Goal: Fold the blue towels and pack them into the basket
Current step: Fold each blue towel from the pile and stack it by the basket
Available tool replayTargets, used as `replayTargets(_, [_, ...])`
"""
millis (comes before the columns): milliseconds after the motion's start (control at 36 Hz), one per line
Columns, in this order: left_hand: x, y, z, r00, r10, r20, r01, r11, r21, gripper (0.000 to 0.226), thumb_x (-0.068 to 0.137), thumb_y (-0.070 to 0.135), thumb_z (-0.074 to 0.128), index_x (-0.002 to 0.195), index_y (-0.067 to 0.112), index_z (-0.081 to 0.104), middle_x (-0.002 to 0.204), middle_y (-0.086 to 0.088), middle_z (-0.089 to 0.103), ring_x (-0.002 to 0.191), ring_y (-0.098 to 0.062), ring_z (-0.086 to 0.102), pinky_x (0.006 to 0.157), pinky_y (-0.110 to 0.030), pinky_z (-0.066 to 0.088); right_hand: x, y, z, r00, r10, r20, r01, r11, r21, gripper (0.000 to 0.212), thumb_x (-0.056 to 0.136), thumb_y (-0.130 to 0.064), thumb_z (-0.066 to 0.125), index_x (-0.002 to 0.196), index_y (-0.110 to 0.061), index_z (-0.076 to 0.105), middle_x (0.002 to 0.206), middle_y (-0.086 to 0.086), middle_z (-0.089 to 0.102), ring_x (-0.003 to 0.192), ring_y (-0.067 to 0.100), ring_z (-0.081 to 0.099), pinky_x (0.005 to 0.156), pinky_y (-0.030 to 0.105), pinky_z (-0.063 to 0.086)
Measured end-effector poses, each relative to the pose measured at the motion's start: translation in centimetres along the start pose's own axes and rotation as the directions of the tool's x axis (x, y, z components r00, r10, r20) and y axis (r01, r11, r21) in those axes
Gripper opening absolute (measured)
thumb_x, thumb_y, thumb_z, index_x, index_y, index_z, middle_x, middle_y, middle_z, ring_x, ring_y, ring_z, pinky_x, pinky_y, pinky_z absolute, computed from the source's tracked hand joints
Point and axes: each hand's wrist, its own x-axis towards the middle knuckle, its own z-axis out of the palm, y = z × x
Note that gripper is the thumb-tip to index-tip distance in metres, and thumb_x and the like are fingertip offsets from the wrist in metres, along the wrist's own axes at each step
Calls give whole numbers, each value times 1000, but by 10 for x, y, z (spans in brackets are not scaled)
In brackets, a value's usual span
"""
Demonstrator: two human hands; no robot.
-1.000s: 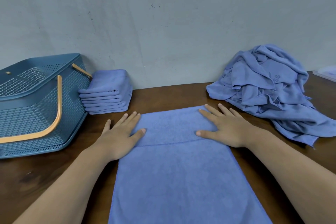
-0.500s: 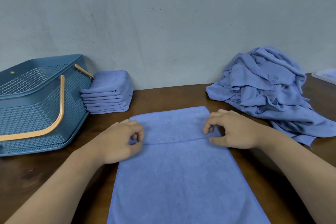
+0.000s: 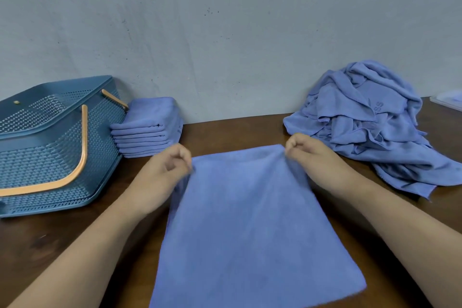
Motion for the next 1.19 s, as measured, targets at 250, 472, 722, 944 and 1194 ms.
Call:
replayTargets(250, [9,-25,-3,955,-253,-156,272,955,119,40,93,23,78,122,44,61,106,8,75,98,-8,72,82,-26,50,5,20,10,998,67,-4,-67,990,-121,18,95,-28,76,107,-41,70,86,-17,68,79,2,63,75,16,46])
replayTargets(472, [9,-31,-18,963,-250,102,210,930,301,41,74,24,78,114,32,71,90,-29,63,76,-25,55,74,-39,42,0,11,1,987,113,115,-75,954,-291,25,87,-10,76,90,-35,79,50,-16,37,50,7,36,52,23,27])
replayTargets(722, [4,-16,-5,996,-54,-66,59,995,86,18,97,29,70,90,14,78,97,-12,73,87,-13,60,85,-33,43,-1,9,4,984,162,79,-140,964,-226,17,93,-13,67,86,-27,75,48,-17,37,47,6,34,48,20,25])
replayTargets(944, [12,-49,4,988,24,-155,47,898,437,19,99,23,69,103,41,69,100,15,63,90,7,59,85,-25,47,-2,9,6,983,159,95,-136,967,-215,23,93,-11,63,87,-29,76,50,-13,42,47,10,44,49,23,40])
replayTargets(1194, [12,-52,4,993,54,-101,3,870,492,20,98,22,71,109,39,68,108,24,58,98,7,53,84,-11,37,13,15,14,966,-47,-253,26,996,-86,30,102,-9,58,91,-30,76,76,-10,65,58,6,48,60,22,37])
